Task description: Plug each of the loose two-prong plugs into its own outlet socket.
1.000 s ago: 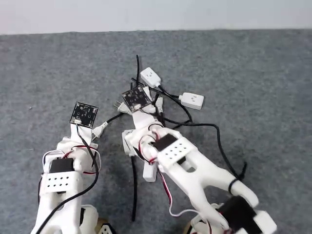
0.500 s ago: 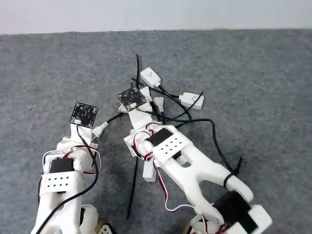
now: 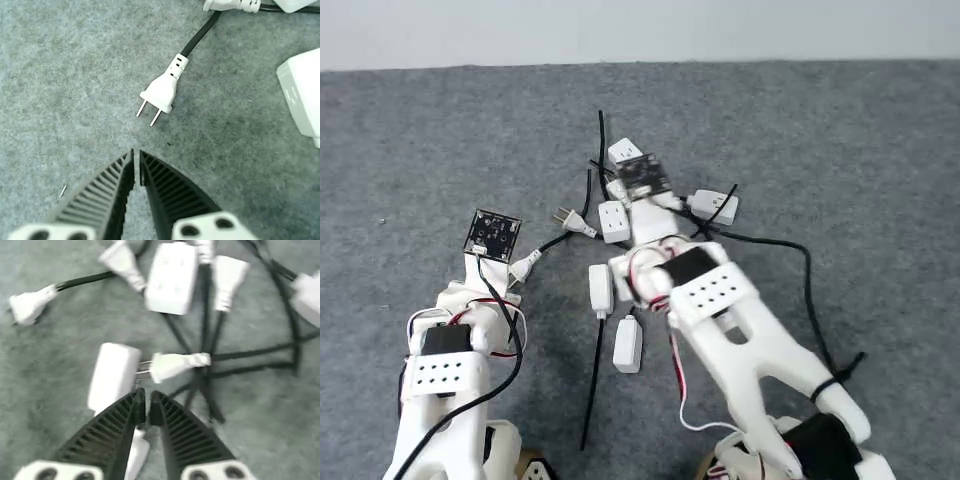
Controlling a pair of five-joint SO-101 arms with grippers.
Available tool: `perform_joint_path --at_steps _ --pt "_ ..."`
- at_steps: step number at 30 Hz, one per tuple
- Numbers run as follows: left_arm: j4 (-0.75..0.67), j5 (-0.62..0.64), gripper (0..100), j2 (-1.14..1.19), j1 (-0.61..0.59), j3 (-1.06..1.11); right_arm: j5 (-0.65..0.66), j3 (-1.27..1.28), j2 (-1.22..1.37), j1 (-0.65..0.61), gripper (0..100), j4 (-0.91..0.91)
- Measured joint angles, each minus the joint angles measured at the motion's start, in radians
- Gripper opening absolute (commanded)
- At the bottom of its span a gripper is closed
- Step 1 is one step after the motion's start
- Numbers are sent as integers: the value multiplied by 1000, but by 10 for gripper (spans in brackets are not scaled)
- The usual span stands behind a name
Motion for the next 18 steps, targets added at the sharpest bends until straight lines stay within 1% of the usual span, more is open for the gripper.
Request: perform_joint_path --at_steps 2,4,7,9,10,12,14,16,18 --pt "0 3 25 0 57 0 -9 0 0 25 83 5" --pt "5 66 44 0 140 -5 -25 0 0 63 45 3" --pt "103 226 43 0 288 -92 -34 2 0 141 13 -63" --pt "176 331 19 3 396 -173 -32 15 -2 187 9 -117" --pt "187 390 11 12 453 -207 -25 25 -2 206 9 -132" --pt "172 506 13 63 560 -250 -15 26 -2 216 10 -146" --pt "118 588 13 153 629 -272 -14 26 -2 212 10 -146" --pt "55 628 13 270 644 -292 -14 26 -2 216 11 -146" --pt "17 641 12 394 634 -319 -14 26 -2 216 11 -146"
